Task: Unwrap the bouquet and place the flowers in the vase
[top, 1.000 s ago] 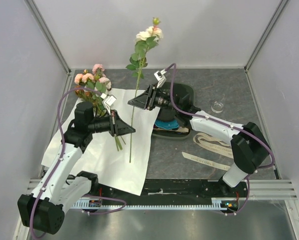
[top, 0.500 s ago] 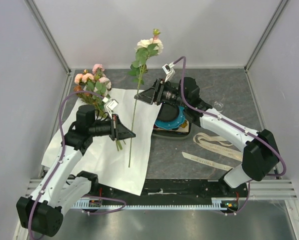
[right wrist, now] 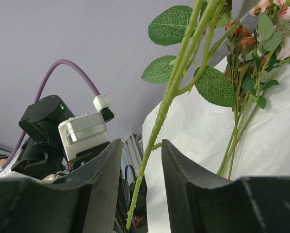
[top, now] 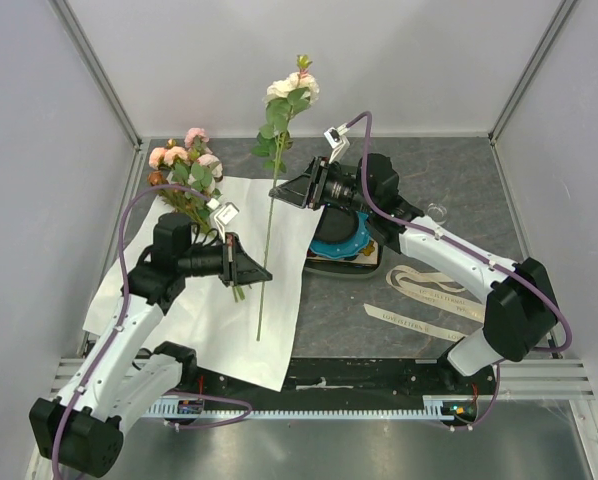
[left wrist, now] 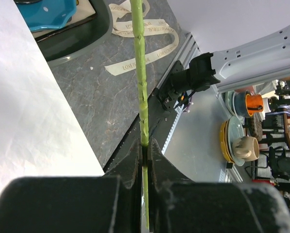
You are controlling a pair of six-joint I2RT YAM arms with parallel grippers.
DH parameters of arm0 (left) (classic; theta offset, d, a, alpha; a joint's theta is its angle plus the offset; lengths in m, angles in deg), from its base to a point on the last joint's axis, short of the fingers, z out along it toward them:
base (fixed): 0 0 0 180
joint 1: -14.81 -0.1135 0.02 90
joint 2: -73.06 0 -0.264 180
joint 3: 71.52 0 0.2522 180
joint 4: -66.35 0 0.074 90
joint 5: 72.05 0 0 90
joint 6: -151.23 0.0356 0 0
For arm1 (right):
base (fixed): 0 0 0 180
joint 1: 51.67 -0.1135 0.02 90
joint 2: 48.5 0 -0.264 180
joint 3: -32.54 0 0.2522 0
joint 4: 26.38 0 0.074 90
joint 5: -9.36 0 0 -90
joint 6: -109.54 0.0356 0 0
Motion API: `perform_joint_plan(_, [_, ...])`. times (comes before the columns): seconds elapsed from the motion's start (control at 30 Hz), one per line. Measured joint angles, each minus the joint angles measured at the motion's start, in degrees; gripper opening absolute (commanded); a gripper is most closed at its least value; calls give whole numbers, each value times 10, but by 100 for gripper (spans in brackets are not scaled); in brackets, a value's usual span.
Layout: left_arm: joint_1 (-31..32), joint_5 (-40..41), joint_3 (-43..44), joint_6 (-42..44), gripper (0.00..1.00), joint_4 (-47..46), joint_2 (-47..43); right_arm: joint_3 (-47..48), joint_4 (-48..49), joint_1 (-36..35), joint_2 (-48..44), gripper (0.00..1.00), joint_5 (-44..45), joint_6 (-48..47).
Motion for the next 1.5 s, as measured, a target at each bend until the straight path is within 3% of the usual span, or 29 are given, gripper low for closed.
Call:
perform_joint_plan(0.13, [5,0,0,0,2,8,-3,1,2,0,2,52,0,1])
perform_joint_plan(0.23, [7,1,0,0,2,10,-10,2,5,0,5,43,0,1])
perform_joint_plan(0.37, [9,1,0,0,2,12,-16,2,22,0,12,0,-5,9])
perform_joint_plan(0.47, [11,6,0,0,3,20,-17,2,22,0,13,0,-4,16])
perform_joint_plan(0.57, [11,17,1,0,29,27,-14,3,-2,0,6,0,8,-5])
perform_joint_plan(0.6, [11,20,3,2,49,30,-10,7,-24,1,0,0,18,-19])
perform_joint_plan(0.67, [11,25,10,7,58,39,1,19,-84,7,-18,0,49,-59])
perform_joint_plan(0.8, [11,33,19,9,64,45,11,82,-231,36,-64,0,155,-171])
perform_joint_plan(0.9, [11,43,25,12,66,48,8,166,-323,49,-104,0,320,-282])
perform_joint_plan(1.0, [11,45,29,16,66,49,7,230,-345,52,-144,0,502,-402])
perform_joint_plan(1.13, [11,46,39,25,64,53,10,282,-282,77,-167,0,675,-559])
perform_joint_plan(1.27, [11,46,50,30,64,53,25,309,-217,111,-155,0,749,-649])
perform_joint_plan(1.5, [11,46,61,35,64,65,33,298,-149,159,-111,0,775,-713])
